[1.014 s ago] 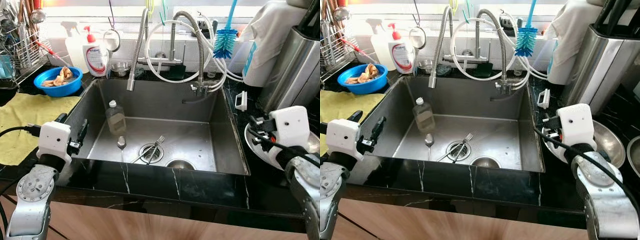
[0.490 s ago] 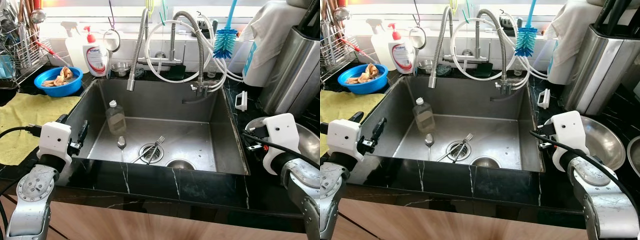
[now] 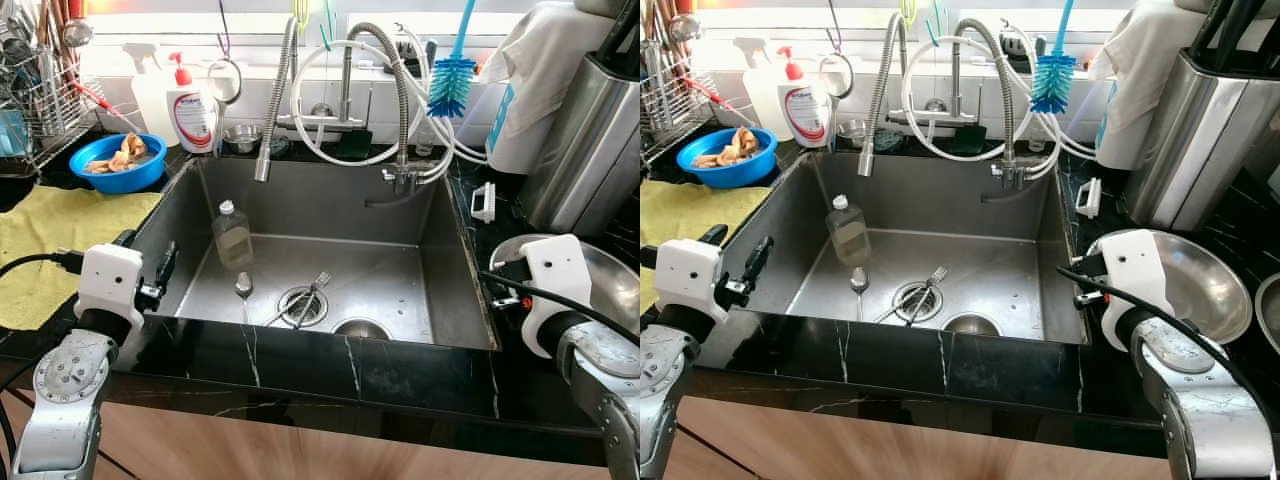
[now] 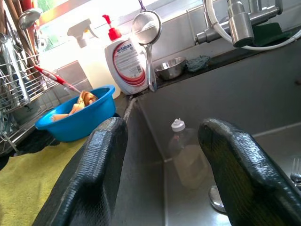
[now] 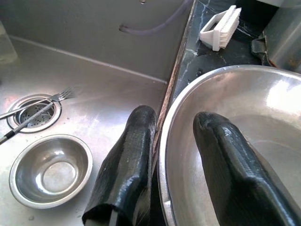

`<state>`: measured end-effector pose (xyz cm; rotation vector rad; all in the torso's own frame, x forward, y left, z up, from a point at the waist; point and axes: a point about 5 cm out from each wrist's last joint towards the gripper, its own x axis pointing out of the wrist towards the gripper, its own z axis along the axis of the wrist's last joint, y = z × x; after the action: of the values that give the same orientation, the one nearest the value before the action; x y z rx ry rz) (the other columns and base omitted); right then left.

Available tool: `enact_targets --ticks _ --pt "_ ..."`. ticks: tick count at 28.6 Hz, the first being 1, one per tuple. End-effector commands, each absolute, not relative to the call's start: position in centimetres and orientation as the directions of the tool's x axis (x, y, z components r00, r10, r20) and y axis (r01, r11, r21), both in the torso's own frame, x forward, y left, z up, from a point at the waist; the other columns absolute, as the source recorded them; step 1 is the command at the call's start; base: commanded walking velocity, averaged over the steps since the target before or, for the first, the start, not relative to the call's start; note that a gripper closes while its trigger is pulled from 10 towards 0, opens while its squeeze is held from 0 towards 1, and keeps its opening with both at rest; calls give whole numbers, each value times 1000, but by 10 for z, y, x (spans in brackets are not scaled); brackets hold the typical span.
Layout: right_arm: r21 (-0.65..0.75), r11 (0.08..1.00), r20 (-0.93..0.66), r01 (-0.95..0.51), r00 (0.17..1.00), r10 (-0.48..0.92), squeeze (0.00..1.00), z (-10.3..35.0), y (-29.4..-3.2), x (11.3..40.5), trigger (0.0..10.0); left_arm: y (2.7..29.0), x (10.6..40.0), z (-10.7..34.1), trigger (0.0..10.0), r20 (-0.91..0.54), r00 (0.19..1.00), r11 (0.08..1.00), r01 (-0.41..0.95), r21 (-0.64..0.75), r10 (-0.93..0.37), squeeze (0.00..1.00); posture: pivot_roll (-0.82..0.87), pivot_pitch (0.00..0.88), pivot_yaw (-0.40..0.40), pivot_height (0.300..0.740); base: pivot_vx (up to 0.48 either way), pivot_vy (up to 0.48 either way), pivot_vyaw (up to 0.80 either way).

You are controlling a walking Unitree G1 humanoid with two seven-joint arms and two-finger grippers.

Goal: Kitchen organization

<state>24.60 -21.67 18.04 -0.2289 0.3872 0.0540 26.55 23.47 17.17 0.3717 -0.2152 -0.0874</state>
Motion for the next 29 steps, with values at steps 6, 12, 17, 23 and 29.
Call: enact_targets --ticks 6,12,17,23,29 --pt "-202 975 -401 -91 916 2 0 177 -216 246 10000 232 266 175 10000 200 970 930 54 364 -135 0 -64 0 19 740 0 0 0" --pt "-201 976 -419 -83 908 -9 0 173 -217 245 10000 231 266 174 10000 194 971 930 64 361 -142 0 -62 0 17 740 0 0 0" --pt "-200 977 -415 -70 909 -20 0 173 -218 246 0 231 266 174 10000 194 970 930 65 361 -143 0 -62 0 18 740 0 0 0" --pt "-198 977 -415 -75 910 -14 0 173 -217 246 0 231 266 174 10000 191 971 930 68 361 -145 0 -62 0 18 740 0 0 0" --pt "-196 977 -413 -78 911 -10 0 173 -216 248 0 230 267 173 10000 180 971 929 81 362 -154 0 -60 0 19 740 0 0 0"
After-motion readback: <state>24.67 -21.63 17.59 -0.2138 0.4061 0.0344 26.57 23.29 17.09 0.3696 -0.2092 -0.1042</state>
